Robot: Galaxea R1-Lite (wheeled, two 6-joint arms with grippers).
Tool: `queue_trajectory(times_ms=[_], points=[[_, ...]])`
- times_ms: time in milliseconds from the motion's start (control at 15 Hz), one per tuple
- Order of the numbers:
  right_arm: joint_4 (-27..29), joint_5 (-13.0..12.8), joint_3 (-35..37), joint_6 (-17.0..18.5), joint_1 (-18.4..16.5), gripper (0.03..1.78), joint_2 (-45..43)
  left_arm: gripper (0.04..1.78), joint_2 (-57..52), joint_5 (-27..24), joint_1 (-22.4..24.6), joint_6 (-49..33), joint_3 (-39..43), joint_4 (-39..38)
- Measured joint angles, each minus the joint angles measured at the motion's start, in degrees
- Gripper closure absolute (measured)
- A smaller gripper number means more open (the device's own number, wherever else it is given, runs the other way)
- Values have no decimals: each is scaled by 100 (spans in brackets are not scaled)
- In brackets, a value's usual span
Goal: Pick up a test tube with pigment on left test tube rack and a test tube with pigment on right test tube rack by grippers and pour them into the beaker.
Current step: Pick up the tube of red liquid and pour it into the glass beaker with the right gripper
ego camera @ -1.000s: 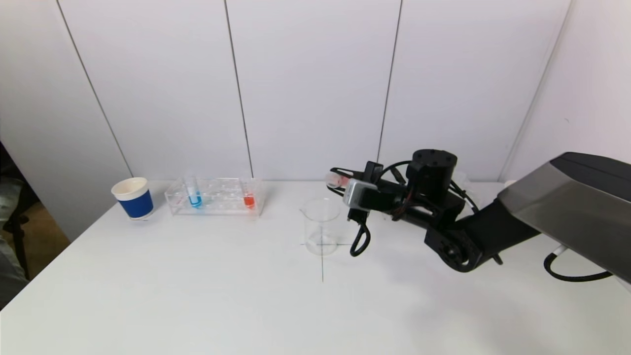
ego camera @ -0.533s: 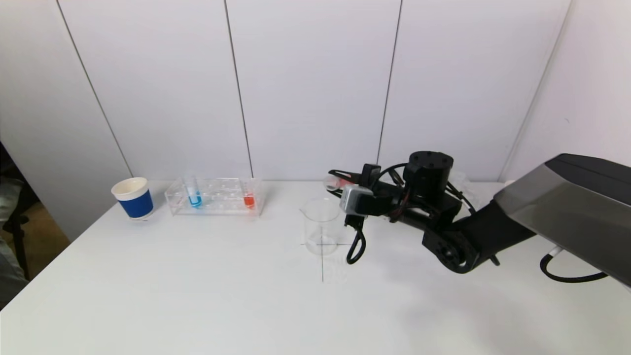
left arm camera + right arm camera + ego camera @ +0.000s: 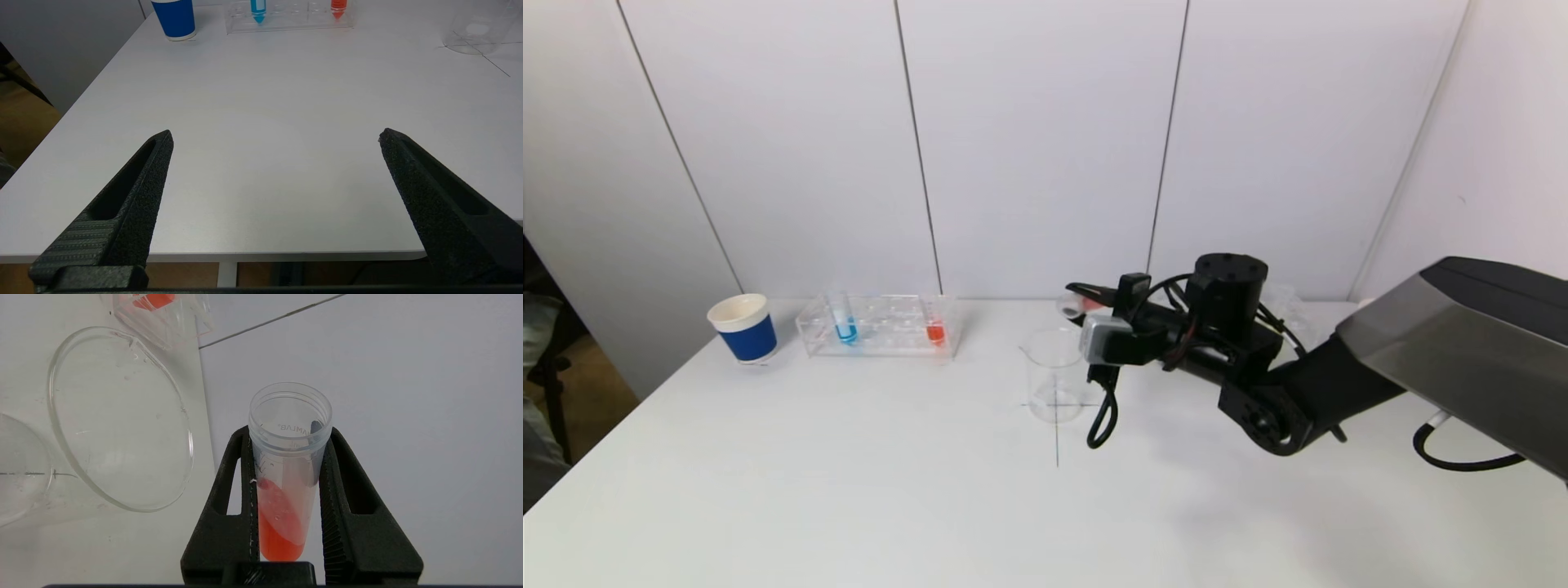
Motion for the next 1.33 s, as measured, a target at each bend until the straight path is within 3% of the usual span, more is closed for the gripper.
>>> queue_trajectory(times_ms=[200,933,1333], points=[[2,-138,0,-93,69,133,7,6,0,0,0,-2,2,2],[-5,-151,44,-477,111,133,5,6,0,0,-2,0,2,2],[0,-335,40,-678,100,133,5,6,0,1,0,0,0,2]])
